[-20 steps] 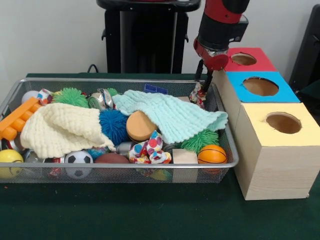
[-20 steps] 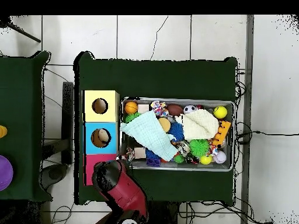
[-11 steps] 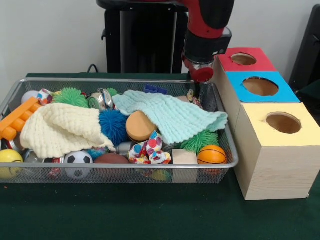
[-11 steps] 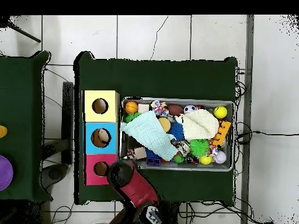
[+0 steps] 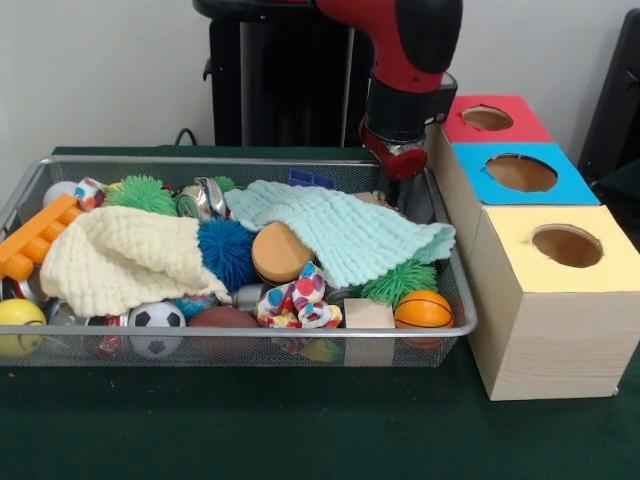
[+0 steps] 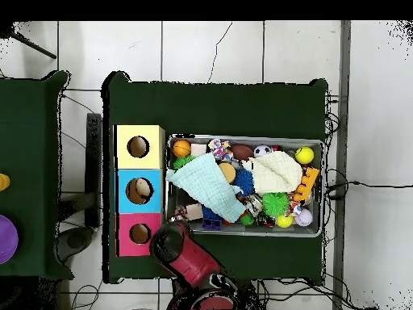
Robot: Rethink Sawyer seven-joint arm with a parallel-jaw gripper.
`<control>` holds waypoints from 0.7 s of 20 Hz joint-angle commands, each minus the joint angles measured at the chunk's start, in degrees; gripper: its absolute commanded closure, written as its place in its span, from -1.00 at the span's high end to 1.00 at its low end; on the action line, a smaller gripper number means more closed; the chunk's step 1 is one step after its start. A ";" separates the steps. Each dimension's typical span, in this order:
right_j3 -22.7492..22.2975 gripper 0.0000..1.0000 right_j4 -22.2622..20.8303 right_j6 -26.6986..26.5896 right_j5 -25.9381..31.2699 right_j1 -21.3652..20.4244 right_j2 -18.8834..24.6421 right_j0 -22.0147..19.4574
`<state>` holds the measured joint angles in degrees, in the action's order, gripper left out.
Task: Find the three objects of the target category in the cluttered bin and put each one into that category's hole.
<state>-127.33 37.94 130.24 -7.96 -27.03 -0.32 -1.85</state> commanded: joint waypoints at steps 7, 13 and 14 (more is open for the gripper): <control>0.46 1.00 -3.58 11.86 2.07 -0.17 11.90 -6.36; 3.79 -1.00 -3.83 9.63 -5.29 0.60 3.77 -0.08; 4.77 -1.00 -3.70 9.28 -8.52 1.15 1.35 1.83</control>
<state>-128.79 34.04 130.26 -9.14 -27.77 2.06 -4.88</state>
